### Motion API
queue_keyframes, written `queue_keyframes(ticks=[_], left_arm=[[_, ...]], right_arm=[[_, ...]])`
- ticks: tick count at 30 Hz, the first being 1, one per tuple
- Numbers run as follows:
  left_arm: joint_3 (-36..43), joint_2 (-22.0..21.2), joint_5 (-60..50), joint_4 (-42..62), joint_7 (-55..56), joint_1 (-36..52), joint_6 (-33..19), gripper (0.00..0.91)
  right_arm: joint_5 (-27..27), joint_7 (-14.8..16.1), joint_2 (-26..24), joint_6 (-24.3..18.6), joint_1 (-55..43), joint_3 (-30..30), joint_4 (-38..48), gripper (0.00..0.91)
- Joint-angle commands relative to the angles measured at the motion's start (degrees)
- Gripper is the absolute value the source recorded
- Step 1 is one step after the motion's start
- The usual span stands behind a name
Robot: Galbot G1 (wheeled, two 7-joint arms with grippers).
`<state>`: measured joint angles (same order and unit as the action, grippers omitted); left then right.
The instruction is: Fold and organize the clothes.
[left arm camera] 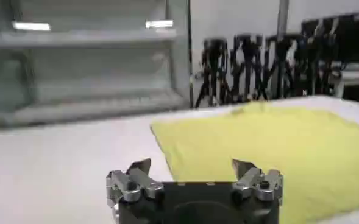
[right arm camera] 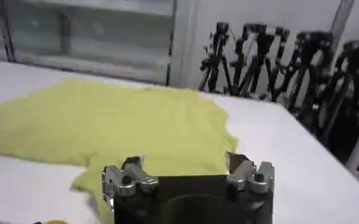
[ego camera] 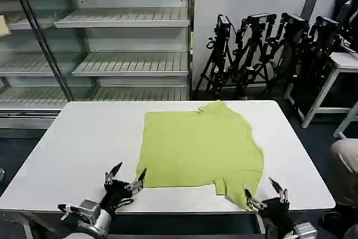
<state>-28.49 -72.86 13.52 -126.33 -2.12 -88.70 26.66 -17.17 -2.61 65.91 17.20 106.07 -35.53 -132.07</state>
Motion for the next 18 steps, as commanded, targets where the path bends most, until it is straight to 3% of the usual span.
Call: queue_keyframes(ticks=[1, 18], left_arm=[[0.5, 0.2, 2.2, -1.7, 1.4, -1.6, 6.4, 0.907], [0.5, -0.5, 3.9, 0.6, 2.9, -0.6, 6.5, 0.907]], right_arm=[[-0.7, -1.1, 0.2, 1.1, 2.7, 1.2, -1.2, 0.907], [-3.2, -3.6, -1.0, 4.3, -0.5, 2.7, -0.3, 0.907]])
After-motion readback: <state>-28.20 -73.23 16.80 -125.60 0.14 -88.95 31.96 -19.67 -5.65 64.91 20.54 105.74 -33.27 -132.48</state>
